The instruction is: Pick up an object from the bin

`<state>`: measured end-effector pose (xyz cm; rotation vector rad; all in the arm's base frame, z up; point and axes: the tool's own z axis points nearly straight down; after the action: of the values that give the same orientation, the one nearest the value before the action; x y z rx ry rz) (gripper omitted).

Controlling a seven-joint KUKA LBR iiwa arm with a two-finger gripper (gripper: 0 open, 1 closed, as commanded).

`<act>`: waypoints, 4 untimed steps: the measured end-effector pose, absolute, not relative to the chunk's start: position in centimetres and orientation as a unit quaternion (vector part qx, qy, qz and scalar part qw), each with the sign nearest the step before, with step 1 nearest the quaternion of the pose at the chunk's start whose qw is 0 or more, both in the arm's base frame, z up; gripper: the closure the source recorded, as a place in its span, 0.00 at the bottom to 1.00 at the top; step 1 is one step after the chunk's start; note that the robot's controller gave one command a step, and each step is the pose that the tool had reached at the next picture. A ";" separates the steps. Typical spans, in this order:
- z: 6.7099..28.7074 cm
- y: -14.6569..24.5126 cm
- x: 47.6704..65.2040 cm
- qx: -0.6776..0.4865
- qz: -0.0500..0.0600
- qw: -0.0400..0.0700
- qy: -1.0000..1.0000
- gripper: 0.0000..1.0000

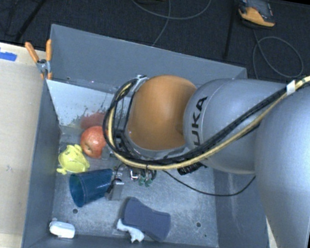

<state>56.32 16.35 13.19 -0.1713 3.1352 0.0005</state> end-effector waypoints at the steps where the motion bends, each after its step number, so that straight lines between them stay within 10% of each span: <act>1: 9.5 16.4 55.9 -0.066 0.000 -0.003 0.998 0.00; 2: 11.4 17.2 55.6 -0.133 0.000 0.001 0.991 0.00; 3: 7.4 16.7 55.7 -0.117 0.000 -0.003 0.993 0.00; 4: 6.3 16.8 56.3 -0.156 0.001 0.001 0.988 1.00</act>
Offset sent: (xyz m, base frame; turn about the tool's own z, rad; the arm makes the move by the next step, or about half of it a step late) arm -0.0071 0.0078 -0.0165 -0.1577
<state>56.29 16.84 6.30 -0.4907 3.1003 0.0017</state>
